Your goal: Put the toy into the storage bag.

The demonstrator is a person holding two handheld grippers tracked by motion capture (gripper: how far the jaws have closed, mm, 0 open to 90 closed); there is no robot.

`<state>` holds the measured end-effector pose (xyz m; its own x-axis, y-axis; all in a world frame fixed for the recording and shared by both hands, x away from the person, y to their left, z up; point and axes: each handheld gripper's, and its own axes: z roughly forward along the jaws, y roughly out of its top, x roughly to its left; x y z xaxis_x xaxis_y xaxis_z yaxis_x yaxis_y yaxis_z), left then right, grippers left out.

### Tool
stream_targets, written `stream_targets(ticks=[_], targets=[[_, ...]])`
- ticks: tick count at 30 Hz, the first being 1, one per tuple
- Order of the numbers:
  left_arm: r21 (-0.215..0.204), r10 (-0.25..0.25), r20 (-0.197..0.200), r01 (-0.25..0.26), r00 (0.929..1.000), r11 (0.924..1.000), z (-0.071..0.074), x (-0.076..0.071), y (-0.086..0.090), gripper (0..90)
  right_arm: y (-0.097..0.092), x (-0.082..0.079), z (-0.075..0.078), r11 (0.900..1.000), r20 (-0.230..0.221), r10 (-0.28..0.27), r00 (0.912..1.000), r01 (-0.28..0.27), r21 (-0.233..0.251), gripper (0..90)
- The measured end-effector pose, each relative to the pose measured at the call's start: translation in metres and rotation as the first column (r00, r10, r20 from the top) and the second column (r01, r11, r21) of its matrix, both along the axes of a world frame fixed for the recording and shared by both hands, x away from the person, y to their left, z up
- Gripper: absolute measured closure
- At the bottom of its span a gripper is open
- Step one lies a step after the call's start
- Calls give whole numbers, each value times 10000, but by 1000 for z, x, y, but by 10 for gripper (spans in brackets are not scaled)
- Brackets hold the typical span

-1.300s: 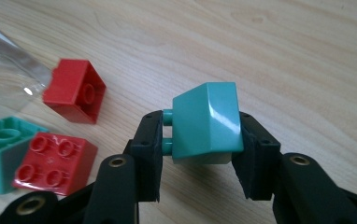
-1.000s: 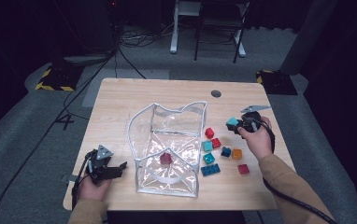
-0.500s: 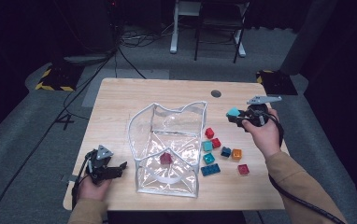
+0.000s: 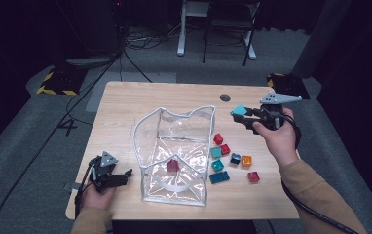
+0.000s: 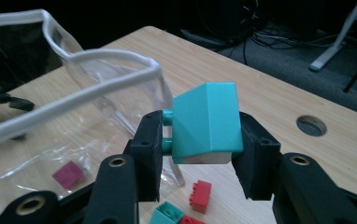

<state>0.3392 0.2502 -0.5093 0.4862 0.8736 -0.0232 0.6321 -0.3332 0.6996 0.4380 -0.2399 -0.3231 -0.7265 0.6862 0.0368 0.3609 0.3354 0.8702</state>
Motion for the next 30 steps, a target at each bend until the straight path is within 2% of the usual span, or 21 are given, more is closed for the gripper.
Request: stream_targets(ticks=[8,14,20,30], targets=[[0,3,1,-3,10000,10000,0,0,0,213,17,-12,16,9968,173,681,9975,-688,401,571],[-3,1,0,-1,10000,10000,0,0,0,212,33,-23,26,9909,360,1232,9917,-1249,508,572],[-2,-3,-3,3,10000,10000,0,0,0,213,51,-33,32,9812,430,1831,9822,-1853,540,571],[-8,-39,-18,39,10000,10000,0,0,0,210,84,-45,32,9565,273,2833,9586,-2845,649,572]])
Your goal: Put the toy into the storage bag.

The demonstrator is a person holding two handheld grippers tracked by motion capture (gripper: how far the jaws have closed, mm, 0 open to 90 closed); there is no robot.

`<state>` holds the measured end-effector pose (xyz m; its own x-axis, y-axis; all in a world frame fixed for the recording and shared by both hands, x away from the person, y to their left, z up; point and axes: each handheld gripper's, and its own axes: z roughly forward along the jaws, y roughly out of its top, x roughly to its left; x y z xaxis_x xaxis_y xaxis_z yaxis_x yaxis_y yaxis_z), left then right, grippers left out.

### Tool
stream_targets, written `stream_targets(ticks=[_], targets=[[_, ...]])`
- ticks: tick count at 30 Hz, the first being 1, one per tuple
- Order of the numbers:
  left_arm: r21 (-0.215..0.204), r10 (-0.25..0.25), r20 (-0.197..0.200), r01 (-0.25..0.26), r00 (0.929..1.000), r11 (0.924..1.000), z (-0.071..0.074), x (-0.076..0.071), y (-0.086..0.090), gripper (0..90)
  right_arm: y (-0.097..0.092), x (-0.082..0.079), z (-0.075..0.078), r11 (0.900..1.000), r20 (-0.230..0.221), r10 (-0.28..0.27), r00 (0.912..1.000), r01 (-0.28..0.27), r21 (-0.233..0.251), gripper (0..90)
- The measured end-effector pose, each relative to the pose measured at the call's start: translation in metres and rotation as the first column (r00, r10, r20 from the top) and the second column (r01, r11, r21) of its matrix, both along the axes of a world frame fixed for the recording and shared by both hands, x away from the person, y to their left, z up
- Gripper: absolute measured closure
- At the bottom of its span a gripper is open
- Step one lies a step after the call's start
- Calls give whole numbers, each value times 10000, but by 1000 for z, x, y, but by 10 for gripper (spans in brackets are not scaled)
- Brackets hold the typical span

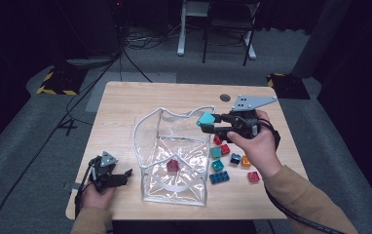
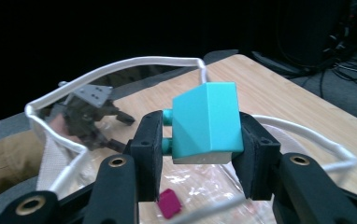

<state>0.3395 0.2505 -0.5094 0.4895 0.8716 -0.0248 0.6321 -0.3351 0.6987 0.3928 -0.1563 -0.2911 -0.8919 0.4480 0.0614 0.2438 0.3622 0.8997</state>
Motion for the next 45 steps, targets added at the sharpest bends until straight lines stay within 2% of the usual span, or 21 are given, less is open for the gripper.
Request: stream_targets(ticks=[9,13,25,31,33,35,37,45], targets=[[2,1,1,-1,10000,10000,0,0,0,210,26,-15,-3,9957,-230,927,9954,-927,-5,571],[3,0,1,0,10000,10000,0,0,0,210,33,-16,-8,9938,-387,1100,9932,-1105,-117,571],[6,-2,1,2,10000,10000,0,0,0,210,47,-14,-26,9905,-816,1255,9887,-1295,-459,571],[6,-2,-1,2,10000,10000,0,0,0,210,50,-15,-30,9889,-888,1288,9877,-1347,-634,571],[-14,15,1,-15,10000,10000,0,0,0,210,50,-15,-31,9891,-942,1303,9870,-1359,-558,556],[13,-5,-1,5,10000,10000,0,0,0,210,50,-16,-30,9910,-909,1245,9880,-1283,-372,489],[-6,14,3,-14,10000,10000,0,0,0,210,49,-16,-29,9920,-818,1189,9895,-1218,-321,458],[11,1,-1,-1,10000,10000,0,0,0,209,35,-17,-22,9953,-617,947,9936,-956,-124,416]])
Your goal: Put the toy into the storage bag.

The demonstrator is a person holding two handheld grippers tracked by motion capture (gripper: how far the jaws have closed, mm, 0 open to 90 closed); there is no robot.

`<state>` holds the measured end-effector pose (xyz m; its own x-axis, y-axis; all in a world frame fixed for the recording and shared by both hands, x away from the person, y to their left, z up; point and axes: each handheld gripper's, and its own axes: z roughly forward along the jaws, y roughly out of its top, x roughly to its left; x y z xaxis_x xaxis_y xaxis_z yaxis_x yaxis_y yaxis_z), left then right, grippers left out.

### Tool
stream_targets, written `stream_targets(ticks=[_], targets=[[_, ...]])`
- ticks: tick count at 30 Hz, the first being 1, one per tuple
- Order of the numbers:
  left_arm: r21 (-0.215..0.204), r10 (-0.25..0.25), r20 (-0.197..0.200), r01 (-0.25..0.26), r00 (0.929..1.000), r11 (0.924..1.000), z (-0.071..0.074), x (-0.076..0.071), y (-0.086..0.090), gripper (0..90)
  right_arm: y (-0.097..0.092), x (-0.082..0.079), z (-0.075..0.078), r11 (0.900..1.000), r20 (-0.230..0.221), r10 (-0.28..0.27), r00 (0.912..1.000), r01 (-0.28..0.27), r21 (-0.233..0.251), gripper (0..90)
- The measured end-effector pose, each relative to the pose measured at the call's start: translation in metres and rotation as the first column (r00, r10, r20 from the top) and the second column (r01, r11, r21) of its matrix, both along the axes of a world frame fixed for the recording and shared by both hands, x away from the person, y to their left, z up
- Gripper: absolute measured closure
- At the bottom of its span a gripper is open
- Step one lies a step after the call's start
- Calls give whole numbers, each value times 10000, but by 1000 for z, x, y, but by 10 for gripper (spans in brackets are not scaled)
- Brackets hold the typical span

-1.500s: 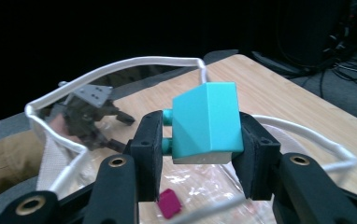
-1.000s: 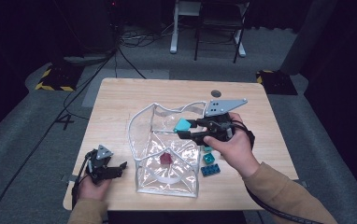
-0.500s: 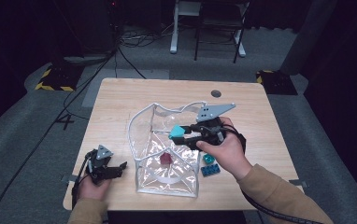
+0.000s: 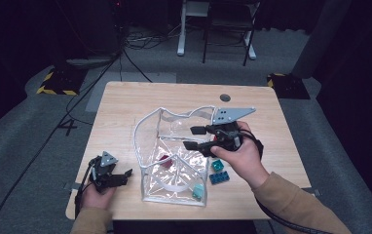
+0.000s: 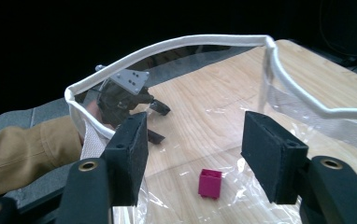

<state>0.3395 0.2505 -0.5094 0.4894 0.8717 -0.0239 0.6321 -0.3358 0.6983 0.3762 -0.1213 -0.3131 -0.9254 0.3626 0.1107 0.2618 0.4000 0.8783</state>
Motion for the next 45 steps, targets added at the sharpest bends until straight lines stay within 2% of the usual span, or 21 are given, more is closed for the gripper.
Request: stream_targets(ticks=[13,27,38,45], targets=[[6,10,3,-10,10000,10000,0,0,0,209,-47,0,12,9963,338,-857,9957,853,132,402],[2,30,32,-30,10000,10000,0,0,0,209,-99,8,9,9781,391,-2080,9773,2082,-23,392],[4,27,30,-27,10000,10000,0,0,0,209,-125,17,-7,9600,180,-2780,9604,2785,-285,385],[4,6,-1,-6,10000,10000,0,0,0,209,-137,22,-29,9470,-77,-3156,9489,3144,-661,378]])
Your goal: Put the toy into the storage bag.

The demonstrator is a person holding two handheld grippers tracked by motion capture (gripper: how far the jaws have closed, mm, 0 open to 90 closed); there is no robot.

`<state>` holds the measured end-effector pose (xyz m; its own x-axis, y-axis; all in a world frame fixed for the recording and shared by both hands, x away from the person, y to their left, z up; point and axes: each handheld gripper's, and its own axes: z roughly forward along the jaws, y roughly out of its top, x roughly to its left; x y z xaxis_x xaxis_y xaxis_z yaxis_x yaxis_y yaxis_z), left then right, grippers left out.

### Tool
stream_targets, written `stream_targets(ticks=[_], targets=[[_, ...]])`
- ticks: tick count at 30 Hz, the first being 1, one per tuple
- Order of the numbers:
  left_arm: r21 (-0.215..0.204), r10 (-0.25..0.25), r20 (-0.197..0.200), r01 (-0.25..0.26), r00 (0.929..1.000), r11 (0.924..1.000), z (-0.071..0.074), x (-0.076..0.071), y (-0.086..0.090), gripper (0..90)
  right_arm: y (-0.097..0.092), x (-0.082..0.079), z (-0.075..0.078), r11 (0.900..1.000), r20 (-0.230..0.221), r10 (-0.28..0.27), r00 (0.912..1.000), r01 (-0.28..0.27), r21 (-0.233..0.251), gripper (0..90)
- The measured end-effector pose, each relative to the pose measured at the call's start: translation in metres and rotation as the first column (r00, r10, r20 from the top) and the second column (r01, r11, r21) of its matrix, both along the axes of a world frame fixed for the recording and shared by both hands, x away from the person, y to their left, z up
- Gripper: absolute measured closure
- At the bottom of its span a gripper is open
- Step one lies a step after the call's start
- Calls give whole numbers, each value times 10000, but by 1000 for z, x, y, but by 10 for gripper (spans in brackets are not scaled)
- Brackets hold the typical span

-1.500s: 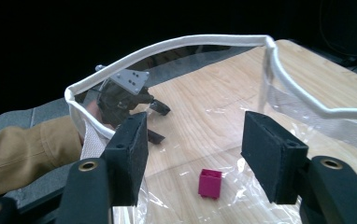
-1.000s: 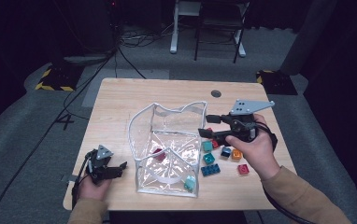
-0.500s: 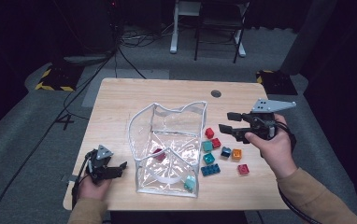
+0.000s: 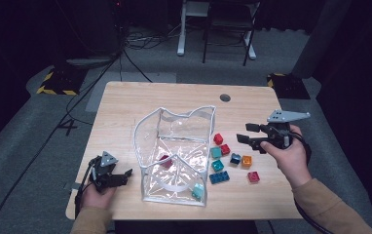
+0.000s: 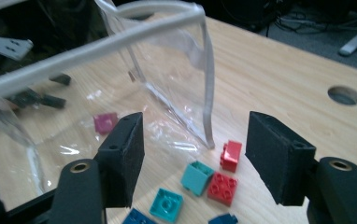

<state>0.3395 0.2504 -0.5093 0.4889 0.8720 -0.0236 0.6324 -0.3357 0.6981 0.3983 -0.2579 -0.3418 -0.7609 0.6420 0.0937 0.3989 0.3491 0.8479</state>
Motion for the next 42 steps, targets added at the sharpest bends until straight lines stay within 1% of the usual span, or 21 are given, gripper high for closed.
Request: stream_targets(ticks=[6,13,23,28,34,39,42], targets=[[-2,21,30,-21,10000,10000,0,0,0,209,-7,7,-27,9992,-479,-294,9984,281,-274,373],[-3,3,8,-3,10000,10000,0,0,0,209,-14,14,-57,9971,-977,-560,9936,507,-563,365],[-1,19,25,-19,10000,10000,0,0,0,209,-16,20,-91,9923,-1448,-765,9865,613,-1072,366],[-2,23,31,-23,10000,10000,0,0,0,209,-15,23,-103,9888,-1577,-809,9842,593,-1371,388],[-1,22,30,-22,10000,10000,0,0,0,209,-13,28,-115,9843,-1644,-684,9840,397,-1719,420],[0,1,9,-1,10000,10000,0,0,0,209,-10,30,-124,9819,-1747,-553,9831,218,-1882,428],[-1,4,9,-4,10000,10000,0,0,0,209,-8,32,-129,9796,-1861,-533,9811,151,-2005,432]])
